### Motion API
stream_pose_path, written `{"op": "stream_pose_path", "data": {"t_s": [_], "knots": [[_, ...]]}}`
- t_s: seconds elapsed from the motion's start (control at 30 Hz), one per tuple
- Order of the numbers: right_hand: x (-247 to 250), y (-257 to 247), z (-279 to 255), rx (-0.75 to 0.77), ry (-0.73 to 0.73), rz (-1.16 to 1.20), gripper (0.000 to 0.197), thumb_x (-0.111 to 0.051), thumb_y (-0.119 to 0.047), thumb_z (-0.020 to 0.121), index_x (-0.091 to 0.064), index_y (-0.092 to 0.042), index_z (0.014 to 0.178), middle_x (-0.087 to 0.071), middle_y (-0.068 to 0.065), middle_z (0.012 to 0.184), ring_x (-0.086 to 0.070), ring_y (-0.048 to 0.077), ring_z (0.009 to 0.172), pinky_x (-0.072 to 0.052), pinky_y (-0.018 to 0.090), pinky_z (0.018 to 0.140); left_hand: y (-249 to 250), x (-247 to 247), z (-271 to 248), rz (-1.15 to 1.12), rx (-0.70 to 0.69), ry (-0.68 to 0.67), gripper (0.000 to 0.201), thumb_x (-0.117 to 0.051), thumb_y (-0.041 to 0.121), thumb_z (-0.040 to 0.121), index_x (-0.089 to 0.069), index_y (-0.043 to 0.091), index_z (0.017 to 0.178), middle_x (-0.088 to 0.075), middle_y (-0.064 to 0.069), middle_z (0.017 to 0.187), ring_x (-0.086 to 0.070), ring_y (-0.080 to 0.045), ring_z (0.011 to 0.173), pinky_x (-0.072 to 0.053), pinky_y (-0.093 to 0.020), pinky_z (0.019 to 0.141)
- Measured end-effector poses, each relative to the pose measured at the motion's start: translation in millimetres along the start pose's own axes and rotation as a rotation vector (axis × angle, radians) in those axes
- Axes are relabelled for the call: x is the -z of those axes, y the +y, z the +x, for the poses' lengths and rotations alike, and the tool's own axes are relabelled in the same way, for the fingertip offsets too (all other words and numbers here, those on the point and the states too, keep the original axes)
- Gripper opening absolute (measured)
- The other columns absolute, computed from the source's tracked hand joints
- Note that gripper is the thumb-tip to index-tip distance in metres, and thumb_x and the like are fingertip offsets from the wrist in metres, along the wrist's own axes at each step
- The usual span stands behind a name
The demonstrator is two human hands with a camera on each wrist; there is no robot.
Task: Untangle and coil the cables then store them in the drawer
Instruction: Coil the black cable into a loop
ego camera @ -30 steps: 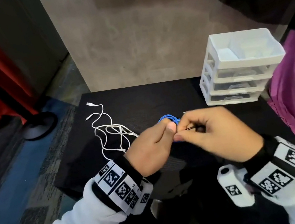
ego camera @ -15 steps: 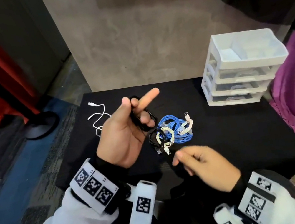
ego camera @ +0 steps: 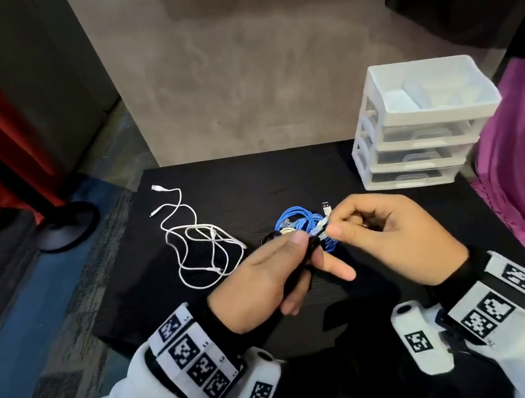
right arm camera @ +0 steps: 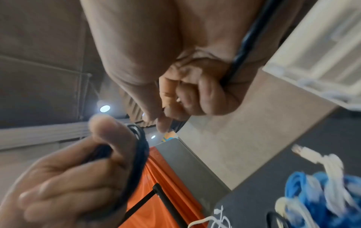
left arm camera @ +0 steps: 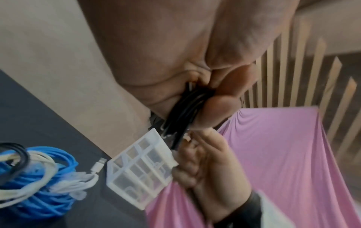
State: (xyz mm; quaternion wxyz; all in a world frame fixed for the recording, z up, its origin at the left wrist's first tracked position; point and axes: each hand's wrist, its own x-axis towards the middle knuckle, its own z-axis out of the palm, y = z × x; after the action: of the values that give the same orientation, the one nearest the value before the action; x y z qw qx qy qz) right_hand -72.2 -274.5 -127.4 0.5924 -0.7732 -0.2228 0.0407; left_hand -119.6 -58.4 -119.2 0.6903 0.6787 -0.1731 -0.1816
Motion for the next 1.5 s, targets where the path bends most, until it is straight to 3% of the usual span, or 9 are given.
{"op": "stream_pose_path", "data": {"t_s": [0.1,0.2,0.33,0.73,0.87,1.07,1.23,1.4,1.5], "knots": [[-11,16,-6,-0.069,-0.039,0.002,0.023,-0.06,-0.028,0.103,-0.073,-0.028,0.085,-0.054,-0.005,0.063,-0.046,0.005,0.06,-0.039,0.019,0.061,8,1,0,-0.189,-0.038,0.008,0.033,-0.03,0.03,0.106,-0.046,0.008,0.088,-0.073,-0.02,0.102,-0.028,-0.006,0.038,-0.038,-0.021,0.045],[-25,32,-16,-0.123,-0.039,0.008,0.028,-0.057,-0.024,0.105,-0.074,-0.036,0.086,-0.064,-0.002,0.074,-0.057,0.008,0.068,-0.048,0.027,0.064,9,9,0,-0.34,-0.039,0.081,0.029,-0.035,0.032,0.104,-0.043,0.011,0.086,-0.069,-0.015,0.09,-0.027,-0.004,0.036,-0.037,-0.02,0.043],[-29,47,-23,-0.131,0.051,-0.133,0.015,-0.07,-0.024,0.098,-0.081,-0.031,0.091,-0.069,-0.008,0.087,-0.063,0.012,0.084,-0.047,0.021,0.083,6,22,2,-0.517,-0.026,0.113,0.03,-0.034,0.034,0.107,-0.045,0.014,0.088,-0.056,-0.003,0.08,-0.029,0.001,0.038,-0.036,-0.017,0.044],[-52,34,-15,-0.319,0.241,0.319,0.014,-0.065,-0.005,0.1,-0.066,0.002,0.088,-0.054,0.013,0.076,-0.057,0.019,0.068,-0.05,0.029,0.063,-12,2,13,-0.967,0.02,0.132,0.029,-0.039,0.035,0.108,-0.048,0.016,0.088,-0.047,0.004,0.079,-0.038,-0.002,0.044,-0.038,-0.016,0.053],[-61,37,-24,-0.376,0.101,0.233,0.019,-0.054,-0.008,0.105,-0.065,-0.008,0.09,-0.064,0.009,0.072,-0.061,0.019,0.059,-0.05,0.027,0.059,-3,6,19,-0.837,-0.088,0.396,0.032,-0.036,0.033,0.109,-0.051,0.015,0.087,-0.071,-0.008,0.106,-0.051,-0.006,0.056,-0.051,-0.022,0.06],[-62,19,-37,-0.156,-0.112,-0.232,0.026,-0.057,-0.031,0.104,-0.062,-0.016,0.083,-0.059,0.005,0.065,-0.049,0.013,0.057,-0.048,0.037,0.064,-23,12,27,-0.013,-0.214,0.604,0.029,-0.032,0.03,0.109,-0.048,0.013,0.092,-0.069,-0.01,0.127,-0.074,-0.029,0.096,-0.058,-0.04,0.082],[-43,-4,-29,0.02,-0.144,-0.49,0.025,-0.06,-0.039,0.099,-0.056,-0.03,0.076,-0.057,-0.013,0.066,-0.055,0.006,0.065,-0.048,0.032,0.065,-39,8,21,0.595,-0.133,0.464,0.025,-0.037,0.037,0.107,-0.048,0.043,0.086,-0.068,0.027,0.086,-0.064,0.004,0.076,-0.047,-0.022,0.071],[-26,-9,-17,0.171,0.038,-0.421,0.009,-0.077,-0.028,0.091,-0.075,-0.031,0.083,-0.064,-0.011,0.09,-0.066,0.011,0.092,-0.051,0.031,0.084,-34,-5,19,0.133,0.056,0.237,0.053,-0.035,0.046,0.105,-0.056,0.004,0.081,-0.063,-0.006,0.067,-0.047,-0.018,0.047,-0.039,-0.025,0.047],[-29,-13,-18,0.141,0.005,-0.181,0.017,-0.076,-0.013,0.093,-0.072,-0.019,0.078,-0.072,-0.007,0.077,-0.069,0.016,0.091,-0.048,0.03,0.092,-23,-7,19,-0.034,0.126,0.145,0.06,-0.029,0.046,0.109,-0.055,0.006,0.074,-0.06,-0.017,0.066,-0.039,-0.014,0.039,-0.03,-0.022,0.04]]}}
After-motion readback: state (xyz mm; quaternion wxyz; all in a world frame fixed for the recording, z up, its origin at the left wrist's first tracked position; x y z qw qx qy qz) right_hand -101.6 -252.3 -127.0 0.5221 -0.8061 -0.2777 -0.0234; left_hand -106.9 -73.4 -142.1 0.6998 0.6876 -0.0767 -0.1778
